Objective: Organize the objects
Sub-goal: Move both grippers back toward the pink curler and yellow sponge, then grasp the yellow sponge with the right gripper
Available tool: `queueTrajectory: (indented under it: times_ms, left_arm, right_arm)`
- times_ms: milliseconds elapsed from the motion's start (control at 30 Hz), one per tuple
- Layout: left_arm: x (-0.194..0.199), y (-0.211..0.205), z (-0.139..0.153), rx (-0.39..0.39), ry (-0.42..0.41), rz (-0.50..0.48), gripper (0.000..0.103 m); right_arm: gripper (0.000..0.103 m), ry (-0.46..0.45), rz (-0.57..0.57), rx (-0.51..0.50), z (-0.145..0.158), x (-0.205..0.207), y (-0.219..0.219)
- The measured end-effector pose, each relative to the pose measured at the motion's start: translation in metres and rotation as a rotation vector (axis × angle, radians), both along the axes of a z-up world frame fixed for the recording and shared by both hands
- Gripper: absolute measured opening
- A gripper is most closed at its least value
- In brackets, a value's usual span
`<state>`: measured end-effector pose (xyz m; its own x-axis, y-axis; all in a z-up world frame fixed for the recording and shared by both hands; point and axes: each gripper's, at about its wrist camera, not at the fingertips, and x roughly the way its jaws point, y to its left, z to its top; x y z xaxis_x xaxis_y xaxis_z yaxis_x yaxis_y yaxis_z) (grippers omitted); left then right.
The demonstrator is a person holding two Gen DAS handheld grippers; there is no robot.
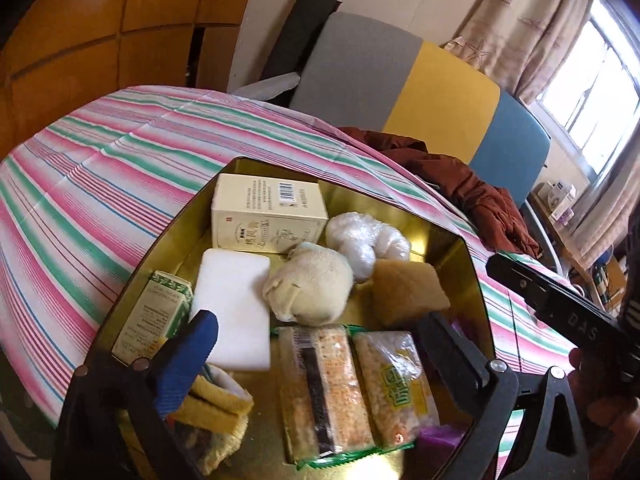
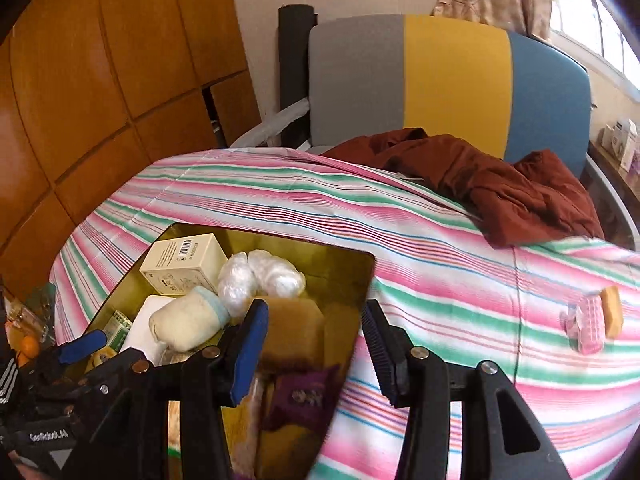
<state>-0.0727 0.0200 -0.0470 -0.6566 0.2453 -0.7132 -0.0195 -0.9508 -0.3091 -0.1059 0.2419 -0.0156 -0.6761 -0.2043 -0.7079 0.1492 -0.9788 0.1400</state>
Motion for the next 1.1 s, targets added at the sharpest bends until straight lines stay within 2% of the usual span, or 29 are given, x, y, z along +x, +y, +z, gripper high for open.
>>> queueTrajectory:
  times_ms: [133,500,633,733,833,933,1100]
  left_arm:
    - [0.008,0.014,0.004,-0.007,0.006,-0.04,0.103]
    - [0.03,0.09,0.021,-0.016,0.031,-0.209,0.103]
    - [0.035,0.127,0.024,-0.038,0.043,-0.281,0.103]
    - [0.037,0.156,0.021,-0.083,0.033,-0.331,0.103]
    - [0.038,0.18,0.014,-0.097,0.007,-0.381,0.103]
    - [0.04,0.201,0.007,-0.094,-0.018,-0.418,0.103]
    - [0.044,0.221,0.0,-0.109,-0.033,-0.453,0.103]
  right_arm:
    - [0.049,0.005,-0.049,0.004,-0.004,0.022,0.025]
    - [0.049,-0.079,-0.234,-0.012,-0.042,0.073,0.136]
    - [0.049,-0.098,-0.331,-0.025,-0.055,0.09,0.185]
    - [0.053,-0.105,-0.406,-0.031,-0.063,0.097,0.22]
    - [0.066,-0.105,-0.464,-0.039,-0.067,0.097,0.254]
    - [0.067,-0.102,-0.509,-0.032,-0.065,0.086,0.282]
    - [0.067,-0.033,-0.541,0.031,-0.049,0.048,0.318]
